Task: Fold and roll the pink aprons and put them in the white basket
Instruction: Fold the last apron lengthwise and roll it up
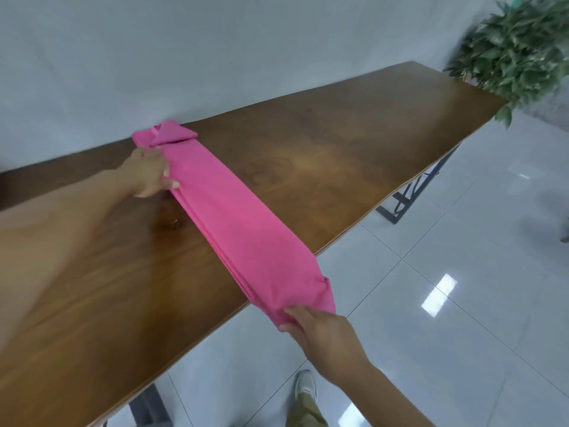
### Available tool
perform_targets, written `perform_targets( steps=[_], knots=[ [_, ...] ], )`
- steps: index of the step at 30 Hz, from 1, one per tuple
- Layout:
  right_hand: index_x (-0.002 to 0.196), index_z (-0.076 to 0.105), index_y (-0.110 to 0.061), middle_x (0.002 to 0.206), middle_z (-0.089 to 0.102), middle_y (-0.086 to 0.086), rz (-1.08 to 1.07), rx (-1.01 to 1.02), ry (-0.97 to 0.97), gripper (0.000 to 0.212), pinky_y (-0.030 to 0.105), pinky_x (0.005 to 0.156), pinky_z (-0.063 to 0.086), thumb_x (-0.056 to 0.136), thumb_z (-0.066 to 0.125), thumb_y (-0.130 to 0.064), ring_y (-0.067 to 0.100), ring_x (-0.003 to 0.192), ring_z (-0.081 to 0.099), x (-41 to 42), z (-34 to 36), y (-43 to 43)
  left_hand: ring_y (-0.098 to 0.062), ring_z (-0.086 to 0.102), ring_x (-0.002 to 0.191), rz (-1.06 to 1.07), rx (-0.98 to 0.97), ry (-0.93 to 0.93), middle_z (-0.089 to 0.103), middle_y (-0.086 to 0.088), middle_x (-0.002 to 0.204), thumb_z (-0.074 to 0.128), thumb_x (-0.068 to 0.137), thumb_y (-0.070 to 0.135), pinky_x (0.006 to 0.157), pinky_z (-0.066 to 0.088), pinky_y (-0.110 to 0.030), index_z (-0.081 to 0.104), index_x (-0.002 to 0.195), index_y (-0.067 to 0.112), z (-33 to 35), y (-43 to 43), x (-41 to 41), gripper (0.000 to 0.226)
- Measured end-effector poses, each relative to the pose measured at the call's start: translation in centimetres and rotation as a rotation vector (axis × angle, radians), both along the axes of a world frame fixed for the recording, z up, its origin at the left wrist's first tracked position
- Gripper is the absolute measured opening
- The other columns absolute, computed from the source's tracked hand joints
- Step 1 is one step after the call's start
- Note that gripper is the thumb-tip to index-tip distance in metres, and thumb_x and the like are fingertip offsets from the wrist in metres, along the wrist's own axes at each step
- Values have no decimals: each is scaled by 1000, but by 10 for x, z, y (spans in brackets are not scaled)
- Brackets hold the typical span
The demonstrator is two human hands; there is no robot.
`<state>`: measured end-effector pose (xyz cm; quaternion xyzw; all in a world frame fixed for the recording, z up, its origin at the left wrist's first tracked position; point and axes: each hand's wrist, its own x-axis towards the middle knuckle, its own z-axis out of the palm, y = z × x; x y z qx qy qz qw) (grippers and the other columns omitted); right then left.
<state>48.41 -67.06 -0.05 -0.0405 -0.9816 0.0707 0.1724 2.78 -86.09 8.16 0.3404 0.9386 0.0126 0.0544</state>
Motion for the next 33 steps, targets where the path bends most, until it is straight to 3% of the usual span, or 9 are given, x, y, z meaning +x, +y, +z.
perform_targets(
  steps=[3, 8, 11, 15, 18, 24, 27, 31, 33],
  knots=[
    [103, 60, -31, 65, 59, -14, 23, -68, -75, 25, 22, 37, 33, 97, 43, -49, 9, 45, 49, 5, -10, -6, -46, 30, 139, 76, -104, -3, 42, -19, 147, 61, 93, 56, 111, 33, -60, 59, 123, 17, -18, -8, 11, 49],
    [116, 58, -30, 78, 66, -11, -13, -163, -159, 34, 32, 48, 52, 99, 36, -49, 16, 58, 60, -1, -10, 5, -41, 19, 149, 14, -4, -34, 28, -15, 162, 54, 96, 58, 117, 22, -59, 46, 146, 20, -22, 16, 52, 63],
    [121, 58, -29, 89, 69, -9, -59, -225, -251, 38, 34, 59, 53, 102, 33, -51, 19, 69, 64, -6, -5, 15, -38, 20, 151, -54, 99, -68, 27, -15, 163, 57, 96, 56, 121, 22, -57, 44, 148, 16, -28, 42, 91, 67],
    [122, 62, -36, 99, 61, -15, -218, -452, -292, 39, 27, 80, 52, 100, 38, -58, 9, 92, 62, -11, -6, 39, -34, 8, 155, -105, 182, -134, 12, -11, 168, 51, 97, 59, 123, 14, -57, 33, 155, 18, -46, 78, 157, 72],
    [125, 60, -29, 104, 60, -18, -319, -472, -296, 23, 28, 89, 53, 104, 53, -31, 7, 105, 55, -17, -21, 69, -28, 1, 156, -94, 200, -177, 4, -6, 170, 43, 99, 63, 124, 9, -53, 22, 160, 23, -59, 100, 197, 76],
    [144, 45, -26, 137, 53, -2, -262, -528, -476, 46, 32, 103, 46, 102, 56, -14, 15, 129, 45, -43, -49, 111, -21, -7, 157, 8, 171, -123, -2, 0, 171, 24, 101, 65, 125, 3, -46, 11, 163, 29, -81, 112, 224, 73],
    [134, 57, -22, 134, 54, -1, -174, -477, -524, 32, 31, 99, 48, 103, 54, -15, 16, 126, 47, -55, -64, 121, -21, -7, 157, 26, 117, -56, -3, 1, 171, 15, 102, 65, 126, 2, -45, 7, 163, 29, -84, 115, 229, 72],
    [110, 65, -14, 103, 55, 0, -148, -406, -570, 16, 28, 78, 50, 103, 53, -22, 14, 90, 54, -56, -76, 130, -18, -6, 157, 41, 97, -36, -2, 3, 171, 12, 100, 67, 126, 3, -44, 8, 162, 30, -84, 117, 229, 73],
    [102, 66, -16, 99, 55, -1, -141, -439, -592, 14, 27, 73, 48, 102, 55, -25, 15, 85, 57, -49, -87, 133, -18, -5, 157, 47, 84, -23, -2, 4, 171, 6, 97, 70, 126, 4, -44, 8, 162, 31, -85, 117, 230, 77]
  ],
)
